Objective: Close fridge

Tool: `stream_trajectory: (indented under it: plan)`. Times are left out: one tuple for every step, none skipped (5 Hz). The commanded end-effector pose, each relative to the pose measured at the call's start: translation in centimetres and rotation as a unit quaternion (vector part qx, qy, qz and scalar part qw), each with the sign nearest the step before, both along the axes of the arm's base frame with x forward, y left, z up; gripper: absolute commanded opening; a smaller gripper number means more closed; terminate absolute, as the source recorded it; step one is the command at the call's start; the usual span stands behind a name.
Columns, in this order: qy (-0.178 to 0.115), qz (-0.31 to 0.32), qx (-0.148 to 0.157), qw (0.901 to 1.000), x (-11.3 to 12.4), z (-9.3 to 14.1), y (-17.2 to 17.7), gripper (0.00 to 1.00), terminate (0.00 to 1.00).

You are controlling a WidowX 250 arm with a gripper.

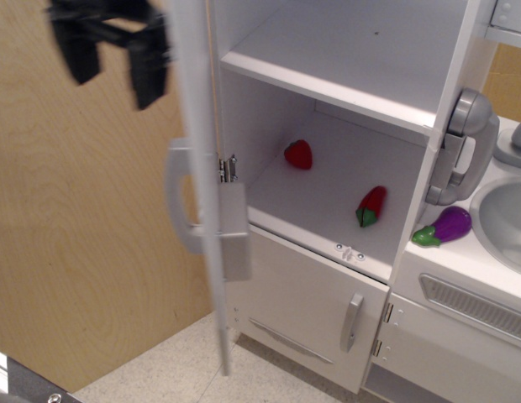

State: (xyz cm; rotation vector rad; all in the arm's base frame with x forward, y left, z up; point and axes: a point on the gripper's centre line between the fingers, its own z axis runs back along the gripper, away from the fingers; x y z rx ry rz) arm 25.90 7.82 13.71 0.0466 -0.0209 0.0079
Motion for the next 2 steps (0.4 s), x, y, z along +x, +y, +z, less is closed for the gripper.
stream_trajectory:
  plan:
    - [-0.018,0.036,-0.009,0.9991,5.2,1.8,-1.6,1.0,0.0]
    - [-0.036,0.052,-0.016,0.9979,7.1,1.2,-2.0,1.0,0.0]
